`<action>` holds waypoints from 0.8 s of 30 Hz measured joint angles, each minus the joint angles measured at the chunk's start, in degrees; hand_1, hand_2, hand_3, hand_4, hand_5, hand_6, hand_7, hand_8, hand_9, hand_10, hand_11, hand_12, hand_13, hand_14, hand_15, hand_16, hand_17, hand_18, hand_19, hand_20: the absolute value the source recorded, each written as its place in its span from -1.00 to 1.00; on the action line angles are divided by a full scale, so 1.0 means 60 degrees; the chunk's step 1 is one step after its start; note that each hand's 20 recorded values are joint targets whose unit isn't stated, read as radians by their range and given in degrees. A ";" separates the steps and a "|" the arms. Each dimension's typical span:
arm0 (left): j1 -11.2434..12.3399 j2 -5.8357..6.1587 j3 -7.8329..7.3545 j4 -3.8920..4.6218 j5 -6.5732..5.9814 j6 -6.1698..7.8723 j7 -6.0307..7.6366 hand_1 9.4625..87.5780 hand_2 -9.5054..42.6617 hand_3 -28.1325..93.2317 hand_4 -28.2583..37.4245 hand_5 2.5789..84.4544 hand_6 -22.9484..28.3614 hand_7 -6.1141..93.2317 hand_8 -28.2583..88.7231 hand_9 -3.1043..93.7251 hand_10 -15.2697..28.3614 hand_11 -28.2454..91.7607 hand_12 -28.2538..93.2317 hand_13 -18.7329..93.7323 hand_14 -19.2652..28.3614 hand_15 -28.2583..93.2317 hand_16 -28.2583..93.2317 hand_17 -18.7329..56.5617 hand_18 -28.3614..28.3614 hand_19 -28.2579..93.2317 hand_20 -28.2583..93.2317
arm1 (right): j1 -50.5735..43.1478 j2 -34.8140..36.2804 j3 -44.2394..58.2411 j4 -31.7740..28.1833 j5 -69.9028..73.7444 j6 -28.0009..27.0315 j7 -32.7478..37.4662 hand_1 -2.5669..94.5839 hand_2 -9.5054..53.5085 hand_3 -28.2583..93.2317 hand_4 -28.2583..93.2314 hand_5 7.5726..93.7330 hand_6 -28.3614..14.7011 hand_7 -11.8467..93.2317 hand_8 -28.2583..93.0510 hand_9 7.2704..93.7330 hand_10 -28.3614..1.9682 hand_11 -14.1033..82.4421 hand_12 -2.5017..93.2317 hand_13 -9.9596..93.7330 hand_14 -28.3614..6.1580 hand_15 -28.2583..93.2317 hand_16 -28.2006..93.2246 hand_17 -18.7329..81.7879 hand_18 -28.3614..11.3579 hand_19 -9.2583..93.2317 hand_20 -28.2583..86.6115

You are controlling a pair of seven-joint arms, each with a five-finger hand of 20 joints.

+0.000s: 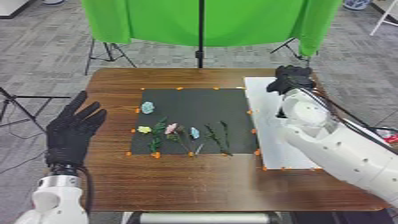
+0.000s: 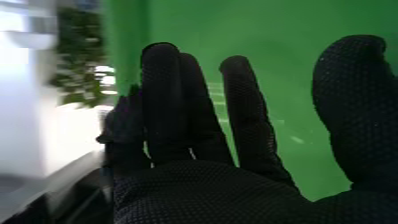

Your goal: Arrange flowers

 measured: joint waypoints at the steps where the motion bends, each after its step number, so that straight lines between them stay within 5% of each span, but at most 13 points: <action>1: -0.0064 0.0000 0.0027 0.0055 0.0001 -0.0031 -0.0013 -0.62 -0.26 0.74 -0.91 -0.18 0.16 -0.66 -0.69 -0.23 0.60 -0.11 -0.37 -0.22 0.94 0.35 -0.69 -0.74 0.93 0.40 -0.34 | 0.0035 0.0063 0.0054 0.0204 0.0088 -0.0069 0.0106 -0.36 -1.00 0.82 -1.00 -0.14 0.24 -0.49 -0.75 -0.15 -0.48 -0.31 -0.66 -0.14 -0.46 0.63 -0.46 -0.45 -0.74 0.74 0.46; 6: -0.0472 0.0064 0.0291 0.0299 -0.0021 -0.0110 0.0017 -0.62 -0.26 0.74 -0.91 -0.19 0.15 -0.66 -0.68 -0.23 0.59 -0.12 -0.36 -0.22 0.93 0.35 -0.69 -0.74 0.93 0.40 -0.35 | -0.0167 0.0111 0.0861 0.0772 0.0174 -0.1535 0.0312 -0.34 -1.00 0.83 -1.00 -0.15 0.24 -0.48 -0.75 -0.16 -0.49 -0.33 -0.66 -0.14 -0.47 0.62 -0.47 -0.46 -0.75 0.73 0.45; 17: -0.0601 0.0290 0.0498 0.0305 -0.0154 -0.0076 0.0198 -0.61 -0.27 0.75 -0.90 -0.18 0.17 -0.65 -0.68 -0.22 0.61 -0.10 -0.35 -0.22 0.93 0.35 -0.68 -0.74 0.92 0.40 -0.35 | -0.0703 -0.0077 0.1086 0.1038 0.0394 -0.2285 0.0359 -0.24 -1.00 0.82 -1.00 0.06 0.38 -0.42 -0.77 0.17 -0.19 -0.30 -0.66 0.15 -0.18 0.60 -0.44 -0.38 -0.80 0.79 0.52; 21: -0.0624 0.0290 0.0508 0.0305 -0.0155 -0.0072 0.0190 -0.60 -0.27 0.74 -0.90 -0.18 0.18 -0.65 -0.68 -0.22 0.61 -0.10 -0.35 -0.22 0.93 0.35 -0.68 -0.74 0.92 0.40 -0.35 | -0.0792 -0.0212 0.1065 0.1165 0.0275 -0.2384 0.0408 -0.07 -1.00 0.77 -1.00 0.32 0.43 -0.38 -0.74 0.45 0.11 -0.25 -0.63 0.38 0.16 0.54 -0.34 -0.21 -0.77 0.88 0.48; 24: -0.0654 0.0290 0.0514 0.0305 -0.0155 -0.0057 0.0184 -0.60 -0.27 0.74 -0.90 -0.18 0.18 -0.65 -0.68 -0.22 0.61 -0.10 -0.35 -0.22 0.93 0.35 -0.69 -0.74 0.92 0.40 -0.35 | -0.0742 -0.0272 0.1018 0.1237 0.0124 -0.2179 0.0531 0.23 -1.00 0.59 -1.00 0.66 0.46 -0.32 -0.57 0.87 0.43 -0.49 -0.33 0.66 0.55 0.37 -0.11 0.00 -0.58 0.98 0.32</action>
